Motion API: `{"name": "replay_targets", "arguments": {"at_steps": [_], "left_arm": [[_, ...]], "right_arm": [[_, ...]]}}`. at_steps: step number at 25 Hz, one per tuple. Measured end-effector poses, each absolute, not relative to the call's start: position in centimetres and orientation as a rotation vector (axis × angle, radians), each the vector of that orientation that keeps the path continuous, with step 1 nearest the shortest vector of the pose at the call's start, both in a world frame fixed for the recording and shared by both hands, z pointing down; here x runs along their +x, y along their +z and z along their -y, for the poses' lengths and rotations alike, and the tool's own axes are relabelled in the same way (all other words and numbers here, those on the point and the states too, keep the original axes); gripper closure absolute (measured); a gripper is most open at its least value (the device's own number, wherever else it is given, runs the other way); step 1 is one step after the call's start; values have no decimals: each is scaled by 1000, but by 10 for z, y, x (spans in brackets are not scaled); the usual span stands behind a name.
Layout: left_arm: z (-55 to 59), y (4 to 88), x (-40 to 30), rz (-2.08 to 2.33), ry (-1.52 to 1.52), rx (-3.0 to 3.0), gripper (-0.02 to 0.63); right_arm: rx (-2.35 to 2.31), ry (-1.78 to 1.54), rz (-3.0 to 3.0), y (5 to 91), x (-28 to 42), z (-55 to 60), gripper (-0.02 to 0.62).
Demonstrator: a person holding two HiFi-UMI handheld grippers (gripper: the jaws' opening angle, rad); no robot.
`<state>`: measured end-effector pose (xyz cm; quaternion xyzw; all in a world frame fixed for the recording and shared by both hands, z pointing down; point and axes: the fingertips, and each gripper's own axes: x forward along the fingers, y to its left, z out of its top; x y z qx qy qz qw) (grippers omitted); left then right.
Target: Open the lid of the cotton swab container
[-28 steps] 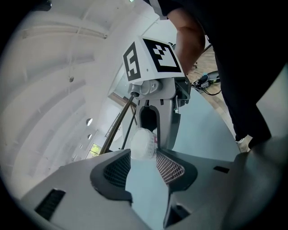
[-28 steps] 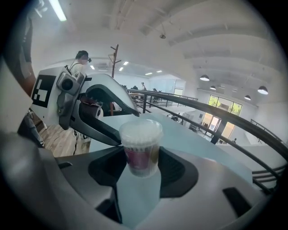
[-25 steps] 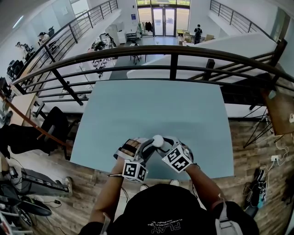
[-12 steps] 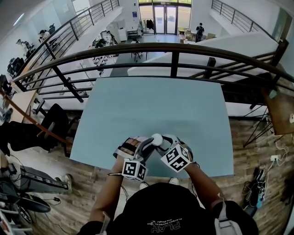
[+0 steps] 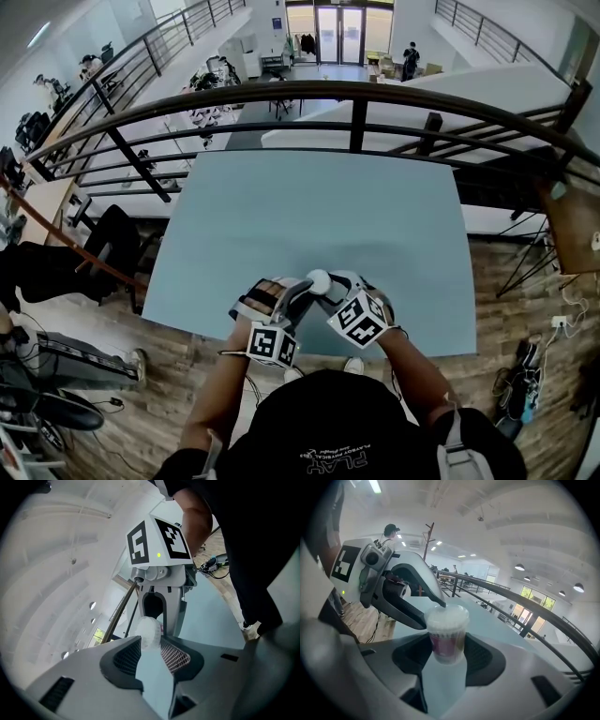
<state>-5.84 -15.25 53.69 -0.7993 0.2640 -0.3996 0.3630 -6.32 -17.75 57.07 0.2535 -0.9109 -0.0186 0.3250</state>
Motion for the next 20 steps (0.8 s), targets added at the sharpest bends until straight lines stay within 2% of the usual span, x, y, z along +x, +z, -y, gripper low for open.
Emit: {"name": "replay_targets", "arguments": {"at_steps": [20], "left_arm": [[145,541,-65,-639,-1075,-2060,518]], "right_arm": [[624,-76,2397,574,-69,171,382]]}}
